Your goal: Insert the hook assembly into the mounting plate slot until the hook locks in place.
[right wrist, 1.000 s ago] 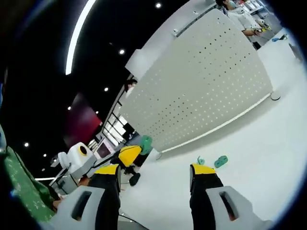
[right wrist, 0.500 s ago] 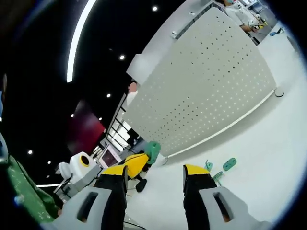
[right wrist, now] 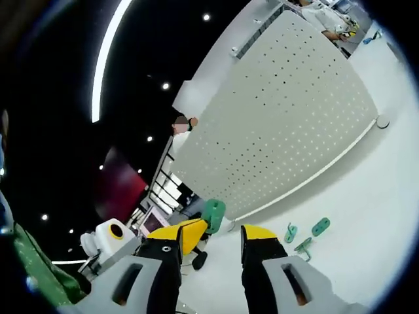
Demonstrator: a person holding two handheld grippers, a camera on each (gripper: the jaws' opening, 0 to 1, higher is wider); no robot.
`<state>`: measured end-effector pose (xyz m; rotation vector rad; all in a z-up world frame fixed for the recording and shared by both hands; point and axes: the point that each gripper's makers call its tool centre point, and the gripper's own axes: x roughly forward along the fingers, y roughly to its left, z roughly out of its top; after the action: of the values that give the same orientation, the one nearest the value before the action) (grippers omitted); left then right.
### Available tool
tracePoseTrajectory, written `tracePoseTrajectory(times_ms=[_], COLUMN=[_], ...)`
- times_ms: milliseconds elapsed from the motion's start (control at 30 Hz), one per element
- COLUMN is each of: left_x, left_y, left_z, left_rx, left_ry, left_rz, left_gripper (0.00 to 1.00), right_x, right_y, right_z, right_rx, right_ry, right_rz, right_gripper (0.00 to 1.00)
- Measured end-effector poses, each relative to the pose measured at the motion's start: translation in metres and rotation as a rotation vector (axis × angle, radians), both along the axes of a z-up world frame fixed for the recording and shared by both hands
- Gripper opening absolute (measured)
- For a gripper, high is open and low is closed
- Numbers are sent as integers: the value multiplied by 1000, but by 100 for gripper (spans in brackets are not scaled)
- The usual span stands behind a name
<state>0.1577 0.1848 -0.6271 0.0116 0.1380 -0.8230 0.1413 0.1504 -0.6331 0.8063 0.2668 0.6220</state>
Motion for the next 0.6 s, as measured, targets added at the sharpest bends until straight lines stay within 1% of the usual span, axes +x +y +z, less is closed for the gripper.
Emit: tracePoseTrajectory(times_ms=[100, 233, 333, 433, 600], left_x=[-1, -2, -3, -4, -5], left_y=[-2, -3, -5, -6, -8], left_z=[1, 1, 2, 3, 3], left_rx=[-3, -12, -18, -24, -27], left_ry=[-2, 3, 5, 8, 10], left_rz=[-4, -7, -10, -13, -15], left_gripper=[2, 2, 2, 2, 2], right_x=[1, 3, 5, 6, 8], right_y=[1, 1, 1, 1, 1], right_z=[1, 1, 3, 2, 4], right_rx=[11, 4, 26, 12, 18], right_ry=[3, -1, 4, 3, -4], right_rz=[-2, -5, -12, -12, -24], right_gripper=[32, 27, 25, 23, 17])
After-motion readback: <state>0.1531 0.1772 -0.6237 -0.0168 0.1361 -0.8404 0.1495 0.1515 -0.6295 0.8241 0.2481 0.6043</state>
